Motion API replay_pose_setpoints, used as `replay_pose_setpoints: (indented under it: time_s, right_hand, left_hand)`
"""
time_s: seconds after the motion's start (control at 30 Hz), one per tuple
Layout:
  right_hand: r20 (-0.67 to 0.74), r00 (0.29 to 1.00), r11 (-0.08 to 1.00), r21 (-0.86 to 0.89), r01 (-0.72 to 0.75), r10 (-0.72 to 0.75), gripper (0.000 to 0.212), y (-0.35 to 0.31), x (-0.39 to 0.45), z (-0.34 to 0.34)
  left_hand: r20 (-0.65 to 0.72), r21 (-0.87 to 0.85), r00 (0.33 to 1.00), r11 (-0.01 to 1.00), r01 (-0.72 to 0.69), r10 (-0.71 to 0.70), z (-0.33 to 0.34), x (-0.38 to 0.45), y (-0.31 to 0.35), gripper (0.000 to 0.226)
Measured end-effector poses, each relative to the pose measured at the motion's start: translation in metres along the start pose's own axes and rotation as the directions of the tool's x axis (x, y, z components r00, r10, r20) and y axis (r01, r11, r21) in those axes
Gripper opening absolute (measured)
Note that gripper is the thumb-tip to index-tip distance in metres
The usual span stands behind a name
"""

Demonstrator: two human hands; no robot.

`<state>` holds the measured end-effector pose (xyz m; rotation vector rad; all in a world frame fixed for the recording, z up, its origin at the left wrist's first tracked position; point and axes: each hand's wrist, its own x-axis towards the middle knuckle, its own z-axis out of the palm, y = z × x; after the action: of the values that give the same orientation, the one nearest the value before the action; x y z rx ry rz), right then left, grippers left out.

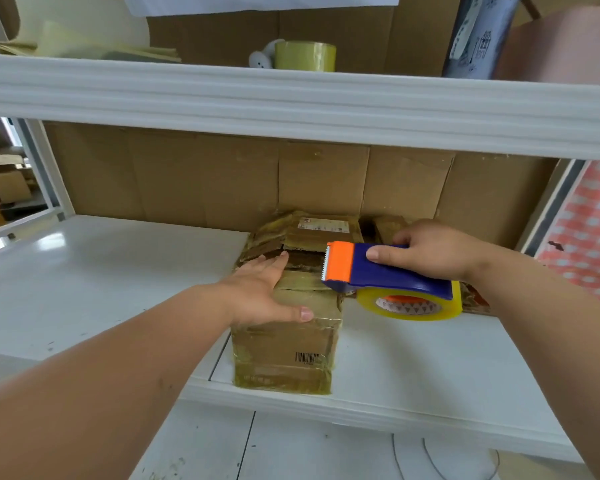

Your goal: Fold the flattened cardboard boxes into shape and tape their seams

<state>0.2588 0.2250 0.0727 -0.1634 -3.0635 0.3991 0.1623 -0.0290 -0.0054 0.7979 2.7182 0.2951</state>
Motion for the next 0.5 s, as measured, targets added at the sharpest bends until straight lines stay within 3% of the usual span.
replay_pose_setpoints:
  time_s: [0.5]
  right_hand:
    - [0.036, 0.992, 0.948, 0.291, -0.125, 0.119, 0.062, 0.067, -0.028, 0.010]
  left_hand:
    - [0.071, 0.123, 0.997, 0.991, -0.050, 0.042, -0.003, -0.004, -0.003, 0.108]
